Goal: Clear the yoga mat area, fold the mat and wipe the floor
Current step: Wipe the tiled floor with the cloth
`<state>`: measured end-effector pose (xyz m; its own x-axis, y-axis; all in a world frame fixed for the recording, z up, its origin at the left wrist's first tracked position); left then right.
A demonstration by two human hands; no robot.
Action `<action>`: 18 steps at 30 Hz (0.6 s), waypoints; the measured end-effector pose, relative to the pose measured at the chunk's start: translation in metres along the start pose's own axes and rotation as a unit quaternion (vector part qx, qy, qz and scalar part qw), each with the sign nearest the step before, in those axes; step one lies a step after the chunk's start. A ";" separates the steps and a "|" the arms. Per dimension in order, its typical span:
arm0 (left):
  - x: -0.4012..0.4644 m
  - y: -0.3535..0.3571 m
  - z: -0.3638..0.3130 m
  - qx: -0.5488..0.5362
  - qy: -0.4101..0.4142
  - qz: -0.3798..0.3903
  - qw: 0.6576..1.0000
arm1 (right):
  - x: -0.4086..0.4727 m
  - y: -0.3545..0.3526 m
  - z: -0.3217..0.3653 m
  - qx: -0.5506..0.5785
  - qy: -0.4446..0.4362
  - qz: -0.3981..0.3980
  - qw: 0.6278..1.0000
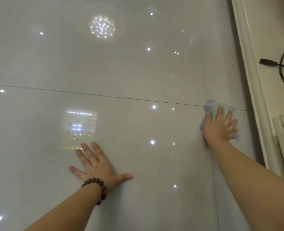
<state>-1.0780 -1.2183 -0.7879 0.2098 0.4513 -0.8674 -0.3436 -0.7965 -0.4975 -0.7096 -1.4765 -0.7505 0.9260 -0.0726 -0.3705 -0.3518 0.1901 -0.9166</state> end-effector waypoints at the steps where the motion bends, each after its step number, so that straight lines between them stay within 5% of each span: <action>1: -0.001 -0.001 0.000 -0.002 -0.001 -0.005 1.000 | -0.011 0.006 0.016 0.035 0.047 -0.002 0.998; 3: 0.000 0.000 0.000 -0.002 0.001 -0.011 1.000 | -0.045 0.034 0.078 0.046 0.002 0.002 0.999; 5: 0.002 0.000 0.000 0.005 0.005 -0.019 1.000 | -0.101 0.074 0.159 -0.005 -0.195 0.005 0.981; 8: 0.003 0.001 0.001 0.008 0.009 -0.029 0.999 | -0.193 0.123 0.221 -0.120 -0.472 0.069 0.871; 10: 0.002 0.000 0.000 0.006 0.018 -0.038 0.999 | -0.197 0.121 0.210 -0.151 -0.558 0.078 0.812; 13: 0.003 0.000 0.000 0.007 0.027 -0.053 0.998 | -0.129 0.087 0.144 -0.153 -0.506 0.036 0.848; 18: 0.001 0.000 0.000 0.011 0.034 -0.087 0.996 | -0.034 0.022 0.001 -0.098 -0.219 -0.014 0.971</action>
<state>-1.0783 -1.2181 -0.7888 0.3295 0.5519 -0.7660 -0.3162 -0.7000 -0.6403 -0.7483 -1.4685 -0.7580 0.8895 0.3568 -0.2855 -0.3057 0.0003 -0.9521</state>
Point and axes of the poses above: each hand's wrist, its own x-axis towards the middle knuckle, its own y-axis out of the palm, z = x × y, the point moved 10 cm from there along x, towards the middle knuckle, and after that the axes turned 10 degrees about z, right-handed, at the moved point
